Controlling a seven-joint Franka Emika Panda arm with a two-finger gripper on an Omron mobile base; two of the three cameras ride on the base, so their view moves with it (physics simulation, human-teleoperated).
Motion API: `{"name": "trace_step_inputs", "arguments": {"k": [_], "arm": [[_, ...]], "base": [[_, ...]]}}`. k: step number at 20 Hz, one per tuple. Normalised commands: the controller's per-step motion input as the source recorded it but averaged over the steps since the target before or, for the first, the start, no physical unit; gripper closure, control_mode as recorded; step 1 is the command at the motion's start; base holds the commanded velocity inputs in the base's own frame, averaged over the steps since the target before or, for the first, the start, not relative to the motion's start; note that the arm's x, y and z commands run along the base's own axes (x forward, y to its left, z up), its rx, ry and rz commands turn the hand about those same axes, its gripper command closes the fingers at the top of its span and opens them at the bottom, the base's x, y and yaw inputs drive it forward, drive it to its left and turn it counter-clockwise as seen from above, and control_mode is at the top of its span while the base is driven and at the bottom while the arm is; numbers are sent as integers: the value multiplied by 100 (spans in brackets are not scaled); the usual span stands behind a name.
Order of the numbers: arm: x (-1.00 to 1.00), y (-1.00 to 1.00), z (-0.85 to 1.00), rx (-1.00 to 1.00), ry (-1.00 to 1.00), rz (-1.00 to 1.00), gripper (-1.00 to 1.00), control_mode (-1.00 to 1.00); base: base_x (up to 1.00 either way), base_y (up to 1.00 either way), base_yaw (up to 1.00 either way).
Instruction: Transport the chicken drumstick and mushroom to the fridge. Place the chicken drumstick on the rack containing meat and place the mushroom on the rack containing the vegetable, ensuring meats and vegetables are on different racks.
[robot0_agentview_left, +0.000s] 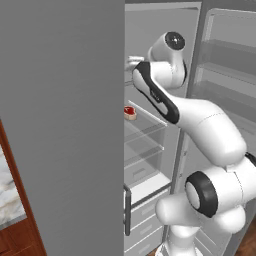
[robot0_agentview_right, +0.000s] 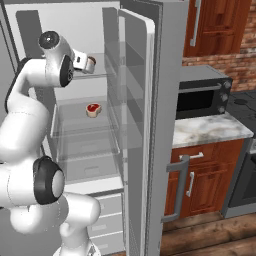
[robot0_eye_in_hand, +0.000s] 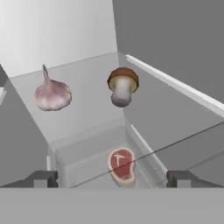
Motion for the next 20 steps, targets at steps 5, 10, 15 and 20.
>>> {"name": "trace_step_inputs", "arguments": {"k": [5,10,15,20], "arm": [[-99,-3,78,2,3,-7,-100,-100],[-100,-16,34,3,15,-8,-100,-100],[-100,-30,0,0,13,-1,-100,-100],[-100,-34,-2,0,0,0,-100,-100]], "base": [[0,0,0],[0,0,0],[0,0,0],[0,0,0]]}}
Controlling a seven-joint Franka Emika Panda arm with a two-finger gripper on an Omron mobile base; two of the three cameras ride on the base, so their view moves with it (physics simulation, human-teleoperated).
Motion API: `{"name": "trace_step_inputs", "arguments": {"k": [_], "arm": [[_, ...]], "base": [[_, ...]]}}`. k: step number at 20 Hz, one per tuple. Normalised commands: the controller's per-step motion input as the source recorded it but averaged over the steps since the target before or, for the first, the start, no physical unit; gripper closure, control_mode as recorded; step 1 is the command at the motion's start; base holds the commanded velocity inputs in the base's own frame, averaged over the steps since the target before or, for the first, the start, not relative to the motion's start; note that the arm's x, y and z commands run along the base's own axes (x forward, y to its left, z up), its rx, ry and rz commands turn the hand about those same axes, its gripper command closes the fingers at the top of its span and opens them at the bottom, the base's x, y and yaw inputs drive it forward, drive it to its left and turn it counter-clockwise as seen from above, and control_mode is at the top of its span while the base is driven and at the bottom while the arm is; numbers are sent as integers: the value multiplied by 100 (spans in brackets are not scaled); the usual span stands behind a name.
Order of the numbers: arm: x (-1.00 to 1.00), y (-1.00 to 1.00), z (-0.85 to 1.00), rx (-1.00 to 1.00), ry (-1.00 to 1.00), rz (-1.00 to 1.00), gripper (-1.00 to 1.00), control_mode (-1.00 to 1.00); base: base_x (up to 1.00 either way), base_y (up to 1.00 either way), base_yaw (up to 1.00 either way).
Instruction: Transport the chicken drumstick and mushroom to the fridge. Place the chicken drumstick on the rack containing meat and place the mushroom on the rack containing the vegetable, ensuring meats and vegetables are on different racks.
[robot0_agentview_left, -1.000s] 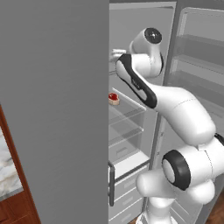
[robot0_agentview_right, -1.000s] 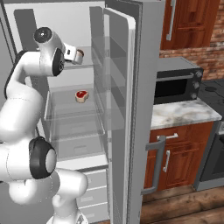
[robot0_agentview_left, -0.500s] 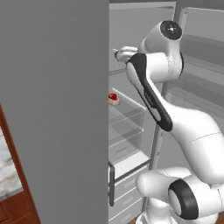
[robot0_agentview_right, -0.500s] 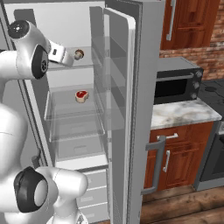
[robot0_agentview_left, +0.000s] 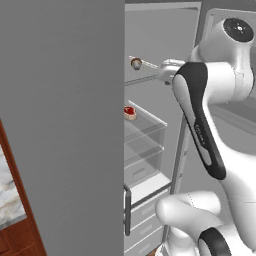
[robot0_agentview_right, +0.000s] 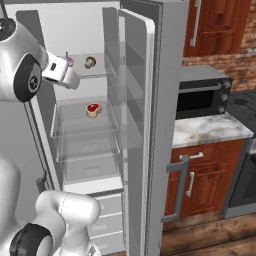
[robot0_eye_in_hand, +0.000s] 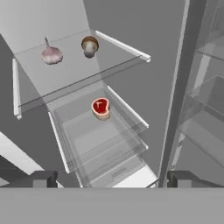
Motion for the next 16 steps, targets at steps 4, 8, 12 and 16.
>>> {"name": "trace_step_inputs", "arguments": {"k": [4,8,12,16], "arm": [[-78,-6,-29,-3,0,0,-100,-100],[-74,-2,-12,-2,0,0,-100,-100],[-76,-16,0,0,-1,0,-100,-100],[-54,-9,0,0,-1,0,-100,100]], "base": [[0,0,0],[0,0,0],[0,0,0],[-15,-1,0]]}}
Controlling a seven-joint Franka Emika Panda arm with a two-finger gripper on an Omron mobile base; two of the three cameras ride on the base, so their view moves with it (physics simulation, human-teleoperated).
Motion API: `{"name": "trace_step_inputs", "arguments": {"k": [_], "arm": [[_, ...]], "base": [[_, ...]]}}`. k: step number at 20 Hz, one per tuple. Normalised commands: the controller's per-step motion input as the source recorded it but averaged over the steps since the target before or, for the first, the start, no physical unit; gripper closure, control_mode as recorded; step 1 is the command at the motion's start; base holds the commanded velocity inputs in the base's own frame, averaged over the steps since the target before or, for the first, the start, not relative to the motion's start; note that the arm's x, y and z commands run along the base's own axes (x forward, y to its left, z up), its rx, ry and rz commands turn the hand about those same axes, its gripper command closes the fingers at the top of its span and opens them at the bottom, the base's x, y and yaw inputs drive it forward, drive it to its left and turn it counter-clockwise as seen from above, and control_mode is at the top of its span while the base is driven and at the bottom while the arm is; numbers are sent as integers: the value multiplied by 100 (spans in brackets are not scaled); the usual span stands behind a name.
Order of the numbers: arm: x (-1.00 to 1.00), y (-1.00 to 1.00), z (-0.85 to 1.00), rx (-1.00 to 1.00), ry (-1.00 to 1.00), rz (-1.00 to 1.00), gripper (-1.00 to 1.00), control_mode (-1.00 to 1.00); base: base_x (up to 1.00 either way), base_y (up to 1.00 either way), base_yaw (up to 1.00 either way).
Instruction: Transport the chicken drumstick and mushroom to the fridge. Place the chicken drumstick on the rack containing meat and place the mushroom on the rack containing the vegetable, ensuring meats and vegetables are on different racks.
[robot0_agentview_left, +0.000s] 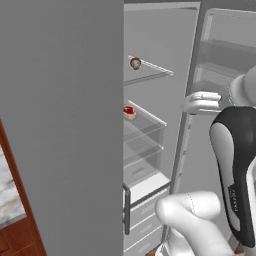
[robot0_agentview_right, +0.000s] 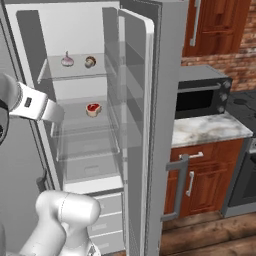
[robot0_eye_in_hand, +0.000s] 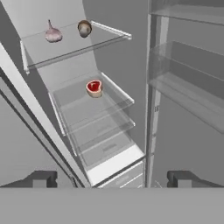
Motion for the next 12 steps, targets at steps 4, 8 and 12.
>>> {"name": "trace_step_inputs", "arguments": {"k": [4,8,12], "arm": [[0,0,0,0,0,0,-100,100],[0,0,0,0,0,0,-100,100],[0,0,0,0,0,0,-100,100]], "base": [[-90,0,0],[-100,39,0],[-100,71,-1]]}}
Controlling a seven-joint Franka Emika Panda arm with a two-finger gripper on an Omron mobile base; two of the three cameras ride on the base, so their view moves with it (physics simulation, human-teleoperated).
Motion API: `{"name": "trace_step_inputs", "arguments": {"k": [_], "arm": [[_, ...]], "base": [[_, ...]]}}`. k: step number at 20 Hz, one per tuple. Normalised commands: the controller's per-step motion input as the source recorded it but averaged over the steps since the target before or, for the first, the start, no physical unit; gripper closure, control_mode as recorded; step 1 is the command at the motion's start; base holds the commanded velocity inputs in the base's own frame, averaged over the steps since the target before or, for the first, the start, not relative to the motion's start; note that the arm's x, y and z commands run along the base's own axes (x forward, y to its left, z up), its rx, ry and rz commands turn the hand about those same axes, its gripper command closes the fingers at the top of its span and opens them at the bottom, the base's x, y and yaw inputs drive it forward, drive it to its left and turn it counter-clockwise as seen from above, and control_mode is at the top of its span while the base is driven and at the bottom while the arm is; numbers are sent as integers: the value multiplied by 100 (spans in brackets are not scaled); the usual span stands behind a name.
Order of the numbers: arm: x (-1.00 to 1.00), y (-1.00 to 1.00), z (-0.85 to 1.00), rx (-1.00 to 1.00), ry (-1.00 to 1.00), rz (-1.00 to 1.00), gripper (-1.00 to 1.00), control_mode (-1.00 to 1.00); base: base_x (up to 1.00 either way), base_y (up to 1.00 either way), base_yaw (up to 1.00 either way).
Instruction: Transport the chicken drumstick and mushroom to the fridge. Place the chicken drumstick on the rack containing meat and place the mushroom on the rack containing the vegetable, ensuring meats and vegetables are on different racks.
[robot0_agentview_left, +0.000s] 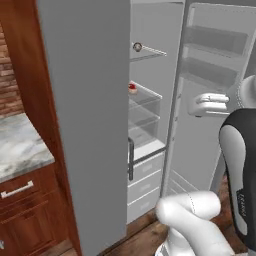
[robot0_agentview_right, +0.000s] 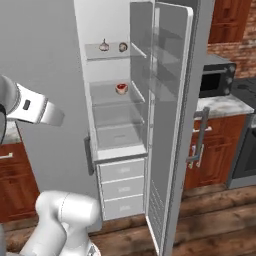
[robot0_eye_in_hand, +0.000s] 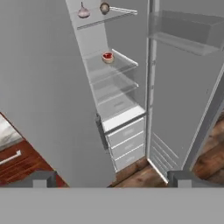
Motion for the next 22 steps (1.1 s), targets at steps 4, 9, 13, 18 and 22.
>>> {"name": "trace_step_inputs", "arguments": {"k": [4,9,13,18,22], "arm": [[0,0,0,0,0,0,-100,100],[0,0,0,0,0,0,-100,100],[0,0,0,0,0,0,-100,100],[0,0,0,0,0,0,-100,100],[0,0,0,0,0,0,-100,100]], "base": [[-100,67,-4],[-100,16,-16],[-64,7,-70],[-9,12,-98],[-1,6,-100]]}}
